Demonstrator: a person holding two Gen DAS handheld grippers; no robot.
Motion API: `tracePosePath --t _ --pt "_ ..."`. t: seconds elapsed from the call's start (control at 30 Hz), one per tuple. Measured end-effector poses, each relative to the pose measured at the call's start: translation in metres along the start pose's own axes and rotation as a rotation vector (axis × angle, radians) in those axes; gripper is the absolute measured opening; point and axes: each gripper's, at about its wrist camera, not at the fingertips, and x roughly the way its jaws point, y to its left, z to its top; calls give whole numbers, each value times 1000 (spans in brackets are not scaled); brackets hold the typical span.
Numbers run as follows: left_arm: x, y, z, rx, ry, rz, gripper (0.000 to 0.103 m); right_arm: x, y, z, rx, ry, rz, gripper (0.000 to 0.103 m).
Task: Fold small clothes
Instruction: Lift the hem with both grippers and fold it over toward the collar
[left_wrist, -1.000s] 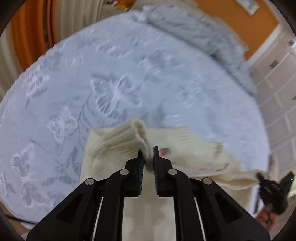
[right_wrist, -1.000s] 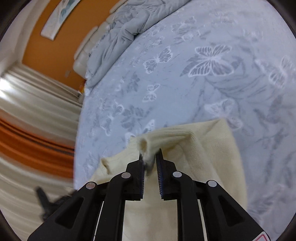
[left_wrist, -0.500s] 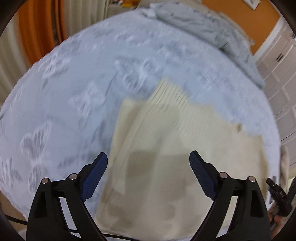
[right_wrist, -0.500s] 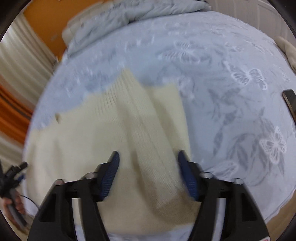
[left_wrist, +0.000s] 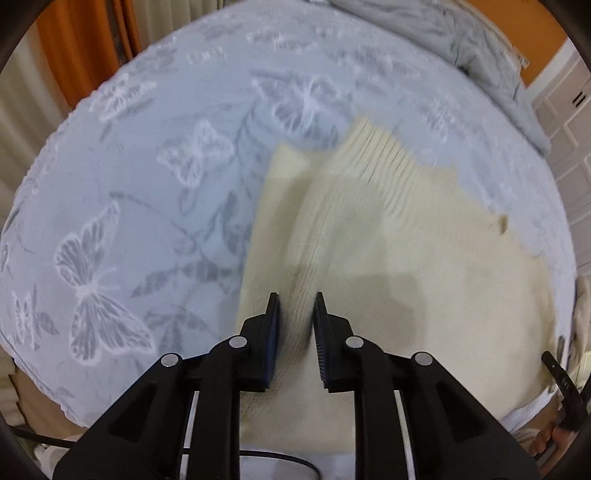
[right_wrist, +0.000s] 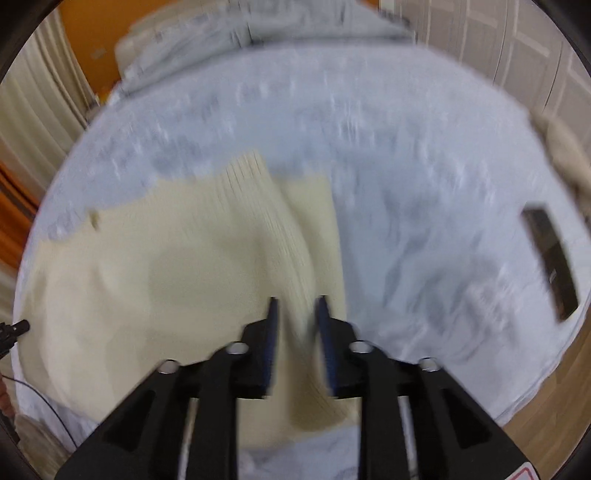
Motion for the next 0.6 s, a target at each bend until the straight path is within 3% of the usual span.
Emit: tracePosePath --t 0.03,0.07,0.1,0.13,0.2,0.33,0.37,0.4,0.43,0.47,0.53,0.6 --pt "-10 -2 5 5 -38 -16 20 -5 6 9 -12 -32 18 51" --pt "-16 -7 9 25 -67 -25 22 -9 13 21 -33 -60 44 60" --pt "-20 -12 16 51 -88 -31 32 -8 19 31 -53 -77 58 61" --pt "-21 -21 25 81 -105 -25 51 -3 25 41 -69 -85 62 62" --pt "-14 -32 41 93 -115 -12 74 23 40 67 -95 -62 32 62" --pt "24 -46 67 85 -72 13 74 79 43 85 -88 55 -8 62" --pt "39 -44 72 74 -32 6 73 96 40 83 -65 118 15 36" --pt "49 -44 74 74 1 -13 51 103 40 82 -44 161 63 12" --pt "64 -46 75 98 68 -35 21 99 39 80 -19 158 93 10" --pt "64 -47 73 106 75 -43 16 79 36 82 10 89 126 8" --pt "50 -48 72 119 15 -71 14 43 21 84 77 -37 166 7" --pt "46 -46 72 109 1 -79 14 46 8 80 107 -53 134 7"
